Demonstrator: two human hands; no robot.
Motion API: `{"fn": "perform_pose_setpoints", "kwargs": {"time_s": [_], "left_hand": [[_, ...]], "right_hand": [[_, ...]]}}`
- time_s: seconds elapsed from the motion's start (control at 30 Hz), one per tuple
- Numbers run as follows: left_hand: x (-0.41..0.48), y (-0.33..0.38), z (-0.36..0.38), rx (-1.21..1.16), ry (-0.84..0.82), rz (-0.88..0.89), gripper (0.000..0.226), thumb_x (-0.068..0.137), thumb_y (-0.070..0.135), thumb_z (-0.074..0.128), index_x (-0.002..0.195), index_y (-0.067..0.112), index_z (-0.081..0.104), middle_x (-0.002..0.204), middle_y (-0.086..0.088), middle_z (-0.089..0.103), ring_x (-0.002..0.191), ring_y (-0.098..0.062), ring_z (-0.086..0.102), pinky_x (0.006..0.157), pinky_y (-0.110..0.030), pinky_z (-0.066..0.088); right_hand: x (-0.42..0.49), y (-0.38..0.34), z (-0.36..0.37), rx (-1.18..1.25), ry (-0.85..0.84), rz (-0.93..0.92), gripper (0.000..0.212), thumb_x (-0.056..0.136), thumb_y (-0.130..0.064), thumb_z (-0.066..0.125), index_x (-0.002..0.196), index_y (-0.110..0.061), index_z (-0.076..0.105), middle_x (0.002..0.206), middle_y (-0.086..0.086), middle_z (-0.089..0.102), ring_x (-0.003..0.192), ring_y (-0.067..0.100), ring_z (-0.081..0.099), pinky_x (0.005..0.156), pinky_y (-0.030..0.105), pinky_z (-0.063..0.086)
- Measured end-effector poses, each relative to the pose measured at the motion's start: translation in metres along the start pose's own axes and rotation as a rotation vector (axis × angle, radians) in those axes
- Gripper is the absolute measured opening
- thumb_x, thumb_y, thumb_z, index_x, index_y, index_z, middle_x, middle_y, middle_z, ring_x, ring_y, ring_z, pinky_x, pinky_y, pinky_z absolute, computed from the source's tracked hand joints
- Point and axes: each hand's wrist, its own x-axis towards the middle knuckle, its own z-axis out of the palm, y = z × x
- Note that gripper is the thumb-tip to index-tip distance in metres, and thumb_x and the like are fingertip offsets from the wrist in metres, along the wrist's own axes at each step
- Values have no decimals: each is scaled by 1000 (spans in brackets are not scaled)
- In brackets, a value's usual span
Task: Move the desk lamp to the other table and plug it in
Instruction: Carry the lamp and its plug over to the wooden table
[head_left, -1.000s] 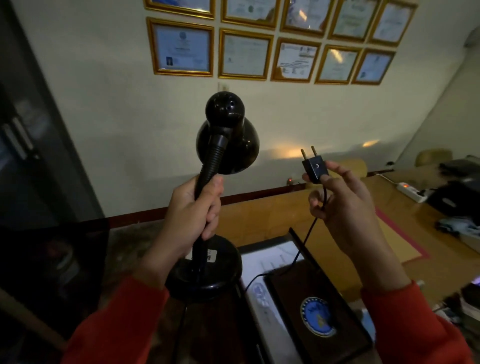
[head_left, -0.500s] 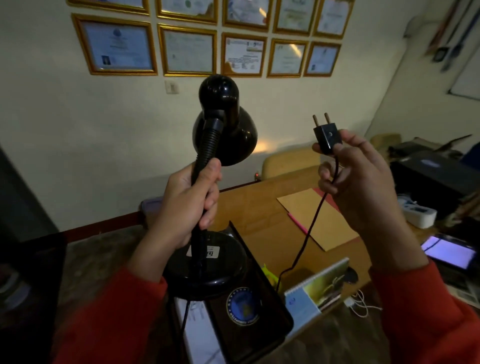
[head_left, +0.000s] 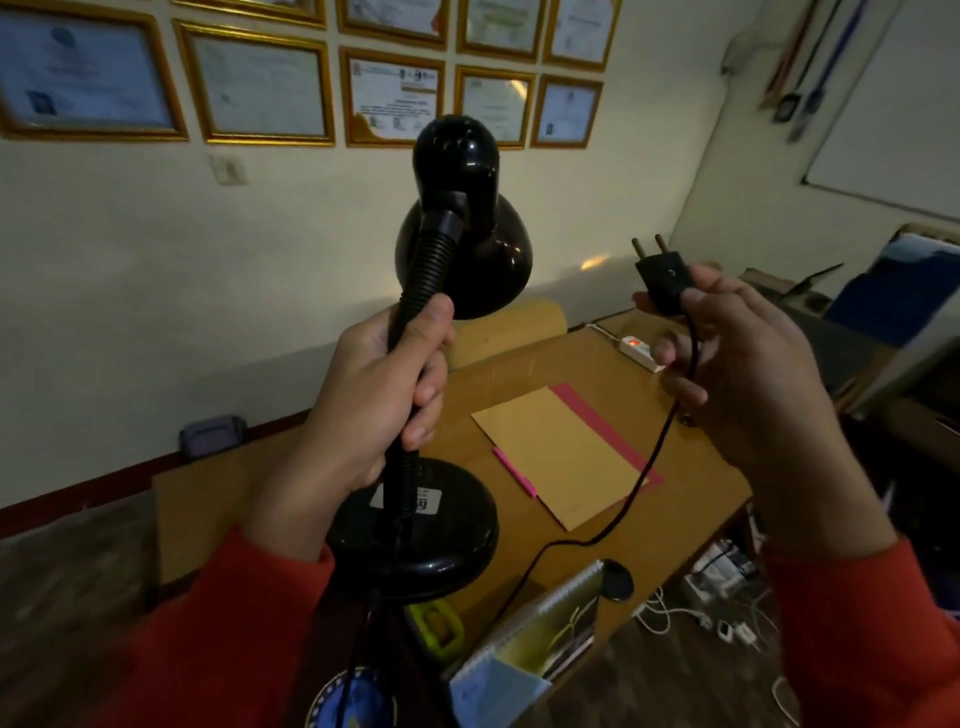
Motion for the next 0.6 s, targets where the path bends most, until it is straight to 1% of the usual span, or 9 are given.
{"fn": "perform_pose_setpoints", "kwargs": {"time_s": [0.13,0.23,0.4,0.6], "left_hand": [[38,-15,24,-23,-38,-17,33,80,52,55,75,20,54,41,8,41,25,-7,32,31,-12,29],[63,-31,45,-15,-52,-21,33,80,53,55,75,20,53,40,7,41,25,-6,33,31,-12,28],[100,-63,81,-8,-83,-45,32,77,56,57,73,24,56,42,7,42,25,-8,33,32,-13,29],[136,-102,139,12,-36,-29,34,81,54,56,74,21,54,42,8,42,26,-8,34,32,-13,30]], "right_hand": [[31,-7,-33,-49,33,-15,31,94,-11,42,125,-10,44,96,8,66,52,10,57,35,16,35],[50,-9,-59,-57,70,-29,32,94,-10,42,126,-9,44,92,6,67,53,10,57,36,17,35],[76,-5,-112,-79,109,-23,34,94,-12,43,128,-12,43,98,8,66,55,10,58,39,19,38],[114,-6,-185,-88,109,-14,35,93,-12,46,127,-12,43,95,6,68,54,12,58,39,20,40]]}}
